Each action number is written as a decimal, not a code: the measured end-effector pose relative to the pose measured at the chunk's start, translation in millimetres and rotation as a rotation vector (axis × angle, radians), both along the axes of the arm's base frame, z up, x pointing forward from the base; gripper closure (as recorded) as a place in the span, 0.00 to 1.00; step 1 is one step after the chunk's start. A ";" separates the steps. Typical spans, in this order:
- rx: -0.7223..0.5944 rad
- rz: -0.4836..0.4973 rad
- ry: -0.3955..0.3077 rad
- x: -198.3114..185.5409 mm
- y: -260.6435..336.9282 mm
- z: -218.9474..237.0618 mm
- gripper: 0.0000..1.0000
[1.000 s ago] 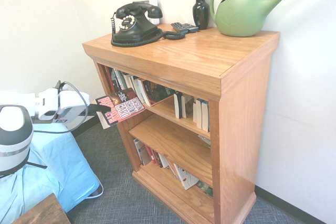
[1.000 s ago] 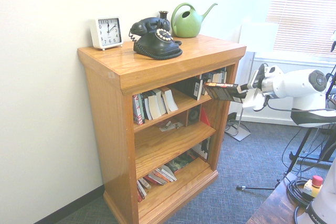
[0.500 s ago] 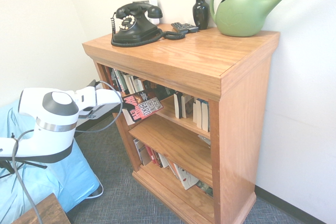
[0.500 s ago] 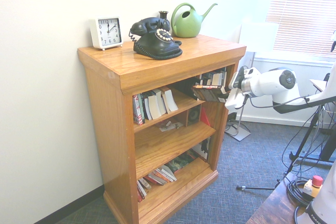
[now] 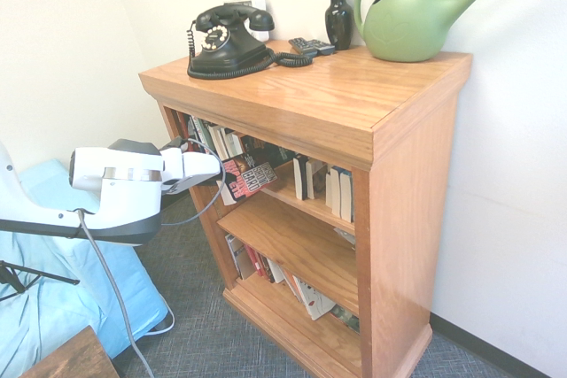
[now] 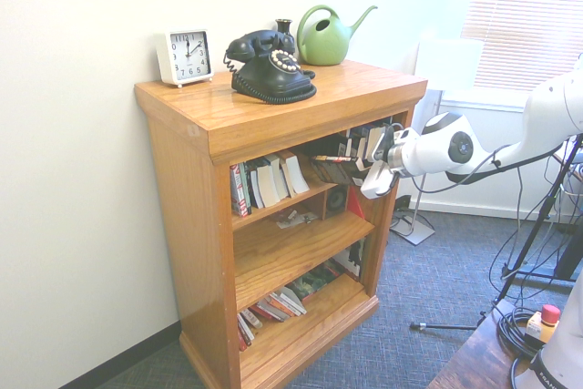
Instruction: Organize the shelf
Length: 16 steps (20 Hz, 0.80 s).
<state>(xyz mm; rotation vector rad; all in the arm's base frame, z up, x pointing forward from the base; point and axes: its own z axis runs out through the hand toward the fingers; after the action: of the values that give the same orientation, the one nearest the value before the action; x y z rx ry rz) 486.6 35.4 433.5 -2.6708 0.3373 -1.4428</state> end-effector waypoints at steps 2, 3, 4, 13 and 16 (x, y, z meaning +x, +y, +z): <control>0.043 -0.002 0.013 5.1 -1.4 -1.7 1.00; 0.065 -0.003 0.016 8.0 -1.4 -1.0 1.00; 0.081 -0.003 0.016 10.9 -0.8 0.3 1.00; 0.101 0.026 -0.040 26.3 23.3 10.5 1.00; 0.081 0.026 -0.057 36.4 33.0 -6.3 1.00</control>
<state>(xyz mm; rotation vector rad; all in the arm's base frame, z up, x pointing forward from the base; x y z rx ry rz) 523.0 68.3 427.2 -2.5553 0.3467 -1.4624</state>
